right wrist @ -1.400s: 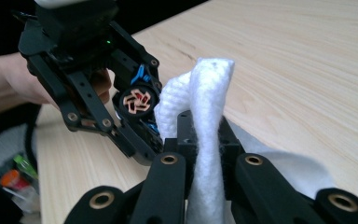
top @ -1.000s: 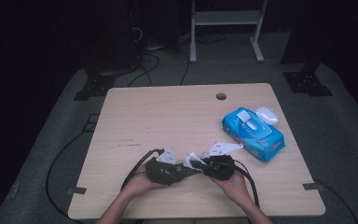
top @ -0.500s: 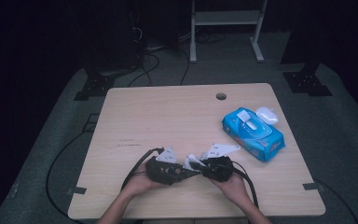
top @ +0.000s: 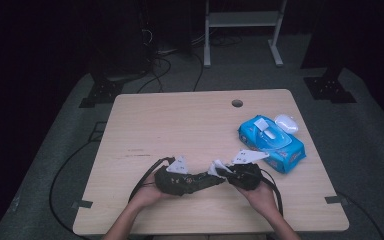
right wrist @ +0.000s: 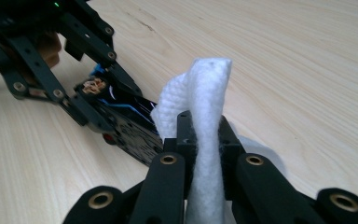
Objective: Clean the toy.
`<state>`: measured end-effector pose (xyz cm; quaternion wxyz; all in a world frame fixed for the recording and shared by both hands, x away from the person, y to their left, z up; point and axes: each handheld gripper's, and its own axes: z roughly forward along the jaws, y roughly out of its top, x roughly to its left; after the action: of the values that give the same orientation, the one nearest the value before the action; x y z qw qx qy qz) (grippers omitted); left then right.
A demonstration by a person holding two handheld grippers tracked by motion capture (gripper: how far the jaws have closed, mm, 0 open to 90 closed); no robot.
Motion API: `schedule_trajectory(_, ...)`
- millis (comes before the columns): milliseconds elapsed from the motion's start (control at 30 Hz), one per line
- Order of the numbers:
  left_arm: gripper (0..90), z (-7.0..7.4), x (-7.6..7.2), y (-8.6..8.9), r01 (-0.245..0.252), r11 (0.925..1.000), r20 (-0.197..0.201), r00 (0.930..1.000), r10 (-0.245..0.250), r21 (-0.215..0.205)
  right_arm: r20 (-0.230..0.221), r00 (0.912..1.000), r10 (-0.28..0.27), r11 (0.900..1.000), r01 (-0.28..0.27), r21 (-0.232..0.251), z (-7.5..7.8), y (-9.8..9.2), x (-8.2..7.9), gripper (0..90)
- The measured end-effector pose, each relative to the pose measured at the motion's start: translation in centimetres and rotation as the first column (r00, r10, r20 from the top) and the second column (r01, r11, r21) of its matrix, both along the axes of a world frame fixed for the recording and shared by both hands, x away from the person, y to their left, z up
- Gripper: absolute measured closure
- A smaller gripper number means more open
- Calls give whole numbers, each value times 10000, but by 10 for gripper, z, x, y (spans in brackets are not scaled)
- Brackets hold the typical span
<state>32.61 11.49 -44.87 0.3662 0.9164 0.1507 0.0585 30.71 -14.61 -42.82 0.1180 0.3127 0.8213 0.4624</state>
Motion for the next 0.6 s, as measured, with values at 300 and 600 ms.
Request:
schedule_trajectory(300,580,1,3,13,-201,9998,-79,9998,201,30,97,9986,-511,9986,512,-142,-1,-12,7,841)
schedule_trajectory(600,579,0,4,12,-177,9998,-51,9998,177,36,-267,9994,-240,9971,259,714,-6,-12,9,839)
